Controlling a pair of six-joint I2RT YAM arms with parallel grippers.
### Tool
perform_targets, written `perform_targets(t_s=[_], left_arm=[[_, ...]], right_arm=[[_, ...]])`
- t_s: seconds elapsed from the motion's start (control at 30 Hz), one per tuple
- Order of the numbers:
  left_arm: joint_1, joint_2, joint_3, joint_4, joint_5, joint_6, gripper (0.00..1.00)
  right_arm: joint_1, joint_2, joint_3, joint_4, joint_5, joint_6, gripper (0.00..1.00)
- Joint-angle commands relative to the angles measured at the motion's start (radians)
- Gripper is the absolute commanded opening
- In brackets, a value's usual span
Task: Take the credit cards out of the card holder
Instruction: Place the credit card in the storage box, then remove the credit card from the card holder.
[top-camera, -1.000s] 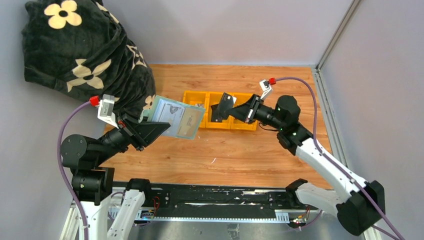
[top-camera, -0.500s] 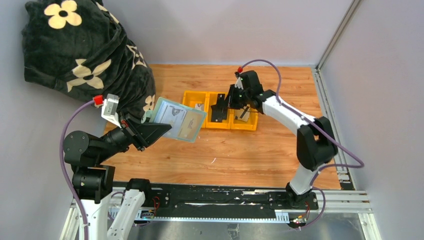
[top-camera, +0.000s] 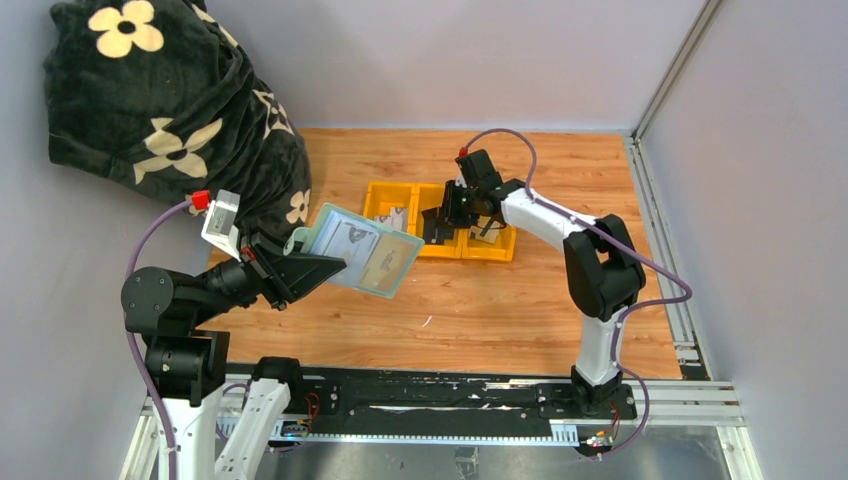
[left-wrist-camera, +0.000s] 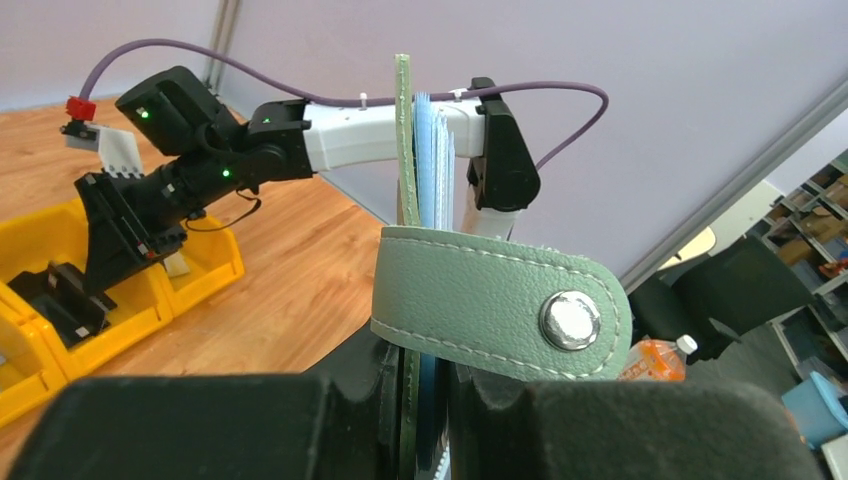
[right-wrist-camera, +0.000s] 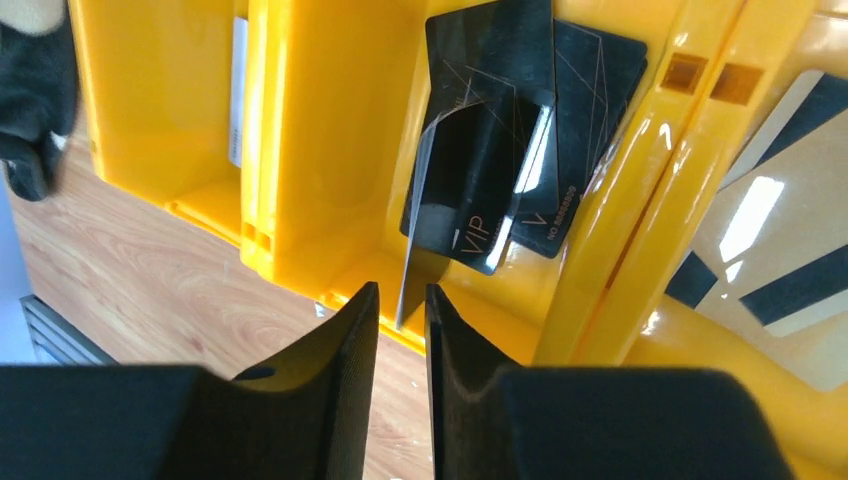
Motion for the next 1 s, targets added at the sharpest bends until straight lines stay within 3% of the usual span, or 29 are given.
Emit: perform_targets(t_s=[0.0, 0.1, 0.2, 0.33, 0.57, 0.77, 0.97], left_arm=[[-0.004, 0.003, 0.004, 0.06, 0.037, -0.031, 0.04], [-0.004, 0.003, 0.009, 0.06, 0.045, -0.028, 0.05], [-0.004, 0.003, 0.008, 0.055, 0.054, -0.019, 0.05], [-0.004, 0.0, 0.007, 0.044, 0.063, -0.008, 0.04], [-0.004, -0.001, 0.001, 0.026, 0.064, 0.024, 0.04], [-0.004, 0.005, 0.007, 0.02, 0.062, 0.035, 0.04], [-0.004, 0.005, 0.008, 0.028, 0.067, 0.021, 0.04]], right_arm=[[0.019, -0.09, 0.013, -0.023, 0.046, 0.007, 0.36], [0.023, -0.201, -0.034, 0.031, 0.045, 0.019, 0.59], [0.029, -0.342, -0.075, 0.084, 0.004, 0.026, 0.72], [0.029, -0.553, -0.124, 0.178, -0.136, 0.052, 0.75], [0.035, -0.798, -0.234, 0.496, -0.397, 0.2, 0.79], [0.158, -0.869, -0.301, 0.678, -0.52, 0.256, 0.8], [0.309, -0.836, -0.293, 0.709, -0.524, 0.192, 0.82]])
